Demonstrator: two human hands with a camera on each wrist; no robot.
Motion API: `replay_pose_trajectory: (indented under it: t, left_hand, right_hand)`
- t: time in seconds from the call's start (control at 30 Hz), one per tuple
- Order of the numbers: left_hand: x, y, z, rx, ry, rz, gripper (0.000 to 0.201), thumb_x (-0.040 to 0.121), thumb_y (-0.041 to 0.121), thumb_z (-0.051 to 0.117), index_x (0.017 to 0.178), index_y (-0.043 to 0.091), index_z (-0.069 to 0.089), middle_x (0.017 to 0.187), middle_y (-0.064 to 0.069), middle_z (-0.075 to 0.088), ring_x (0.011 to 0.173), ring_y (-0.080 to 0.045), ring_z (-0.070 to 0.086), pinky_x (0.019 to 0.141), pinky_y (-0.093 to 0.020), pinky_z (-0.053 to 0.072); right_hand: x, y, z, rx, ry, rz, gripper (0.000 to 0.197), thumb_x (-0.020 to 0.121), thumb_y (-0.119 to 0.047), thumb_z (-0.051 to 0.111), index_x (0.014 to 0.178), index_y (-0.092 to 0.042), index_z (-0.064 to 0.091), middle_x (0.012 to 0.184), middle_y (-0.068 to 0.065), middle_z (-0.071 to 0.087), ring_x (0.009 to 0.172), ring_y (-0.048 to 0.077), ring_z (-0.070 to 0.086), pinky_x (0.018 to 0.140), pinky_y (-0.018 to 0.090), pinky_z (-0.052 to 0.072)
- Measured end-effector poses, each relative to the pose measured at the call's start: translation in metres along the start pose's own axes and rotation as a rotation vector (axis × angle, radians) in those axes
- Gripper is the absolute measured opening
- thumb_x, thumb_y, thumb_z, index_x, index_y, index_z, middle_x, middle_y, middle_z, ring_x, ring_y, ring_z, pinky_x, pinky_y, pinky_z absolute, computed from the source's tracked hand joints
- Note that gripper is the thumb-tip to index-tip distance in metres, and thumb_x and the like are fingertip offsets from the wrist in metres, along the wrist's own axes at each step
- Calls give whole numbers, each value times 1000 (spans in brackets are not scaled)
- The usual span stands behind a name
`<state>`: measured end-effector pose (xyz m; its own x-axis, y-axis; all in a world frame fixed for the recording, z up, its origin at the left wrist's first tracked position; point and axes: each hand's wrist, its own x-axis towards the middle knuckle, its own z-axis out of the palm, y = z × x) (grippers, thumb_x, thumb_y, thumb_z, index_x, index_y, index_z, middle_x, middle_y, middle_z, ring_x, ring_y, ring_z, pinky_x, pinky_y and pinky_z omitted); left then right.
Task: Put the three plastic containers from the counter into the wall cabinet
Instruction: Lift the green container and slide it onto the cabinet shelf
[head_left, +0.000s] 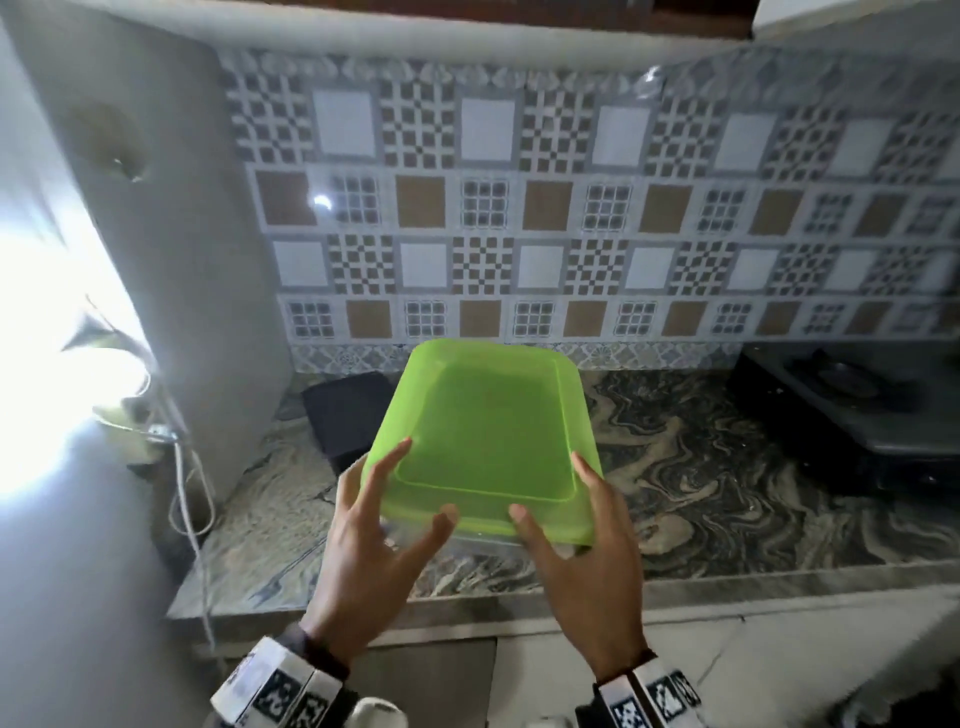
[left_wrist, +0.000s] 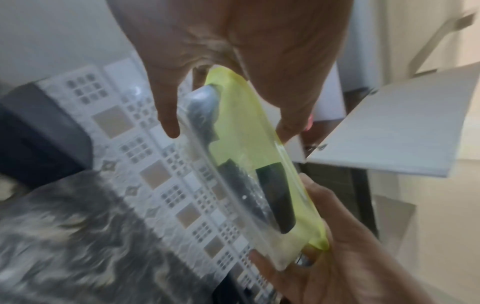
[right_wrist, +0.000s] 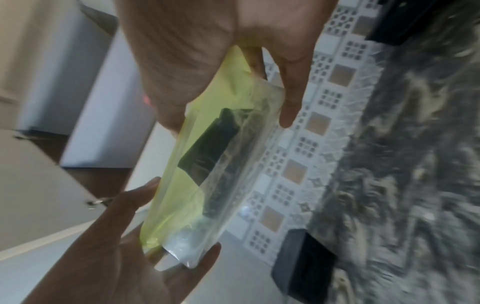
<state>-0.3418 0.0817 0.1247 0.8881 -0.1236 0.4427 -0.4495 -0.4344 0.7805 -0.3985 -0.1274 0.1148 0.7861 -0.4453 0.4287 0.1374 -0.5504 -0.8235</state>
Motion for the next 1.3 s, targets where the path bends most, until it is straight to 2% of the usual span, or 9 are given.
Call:
replay_pose_trajectory:
  t: [0.13, 0.37, 0.5, 0.57, 0.7, 0.8, 1.0, 1.17, 1.3]
  left_hand:
    - [-1, 52, -60, 7, 109, 87, 78, 70, 78, 67, 141, 54, 46, 140, 22, 42, 120, 21, 43, 79, -21, 51]
    - [-1, 145, -120, -60, 213, 202, 69, 64, 66, 70, 130, 56, 54, 133, 30, 47, 103, 6, 57, 65, -10, 51]
    - [8, 187, -138, -68, 297, 265, 63, 68, 71, 70, 128, 59, 53, 133, 36, 45, 108, 6, 55, 67, -6, 48]
    - [15, 208, -147, -72, 319, 273, 63, 68, 69, 68, 128, 59, 52, 132, 38, 43, 107, 0, 54, 68, -5, 46]
    - [37, 245, -171, -48, 380, 307, 68, 68, 70, 64, 133, 53, 52, 139, 24, 46, 124, -4, 47, 88, -7, 40]
    - [69, 262, -188, -51, 415, 325, 65, 72, 72, 64, 132, 49, 54, 143, 15, 47, 129, -8, 46, 105, -32, 41]
    - [163, 267, -213, -41, 430, 283, 58, 77, 66, 70, 126, 39, 59, 144, 1, 53, 132, -17, 48, 100, -32, 39]
    - [227, 255, -224, -50, 379, 198, 74, 65, 81, 63, 123, 35, 61, 140, -3, 55, 122, -20, 54, 101, -42, 49]
    - [270, 247, -226, -4, 349, 144, 66, 77, 73, 65, 124, 27, 60, 136, -2, 59, 116, -22, 57, 102, -42, 49]
  right_hand:
    - [-5, -70, -20, 79, 44, -92, 85, 72, -76, 65, 146, -41, 47, 137, -22, 47, 124, -2, 54, 99, 36, 56]
    - [1, -157, -68, 127, 123, -245, 83, 66, -80, 66, 140, -49, 49, 131, -35, 47, 120, -5, 56, 89, 37, 59]
    - [20, -202, -101, 142, 111, -340, 75, 72, -78, 65, 139, -47, 50, 130, -36, 49, 118, -20, 47, 91, 11, 44]
    - [31, -225, -114, 135, 95, -377, 77, 72, -77, 65, 141, -46, 48, 127, -41, 44, 118, -24, 41, 94, 13, 41]
    - [57, -269, -127, 176, 103, -433, 76, 75, -73, 68, 142, -43, 49, 134, -26, 50, 122, -3, 49, 103, 27, 42]
    - [91, -299, -121, 193, 92, -446, 76, 76, -73, 70, 141, -40, 50, 143, -16, 52, 129, 4, 49, 110, 36, 45]
    - [171, -345, -95, 162, 46, -453, 74, 83, -66, 69, 142, -23, 55, 146, -5, 55, 135, 17, 50, 114, 37, 40]
    - [232, -360, -65, 127, 10, -392, 84, 70, -79, 66, 134, -25, 56, 141, 1, 59, 115, 28, 68, 96, 48, 57]
    - [269, -366, -44, 129, -30, -324, 86, 69, -80, 68, 132, -23, 56, 137, 4, 61, 115, 25, 68, 91, 47, 61]
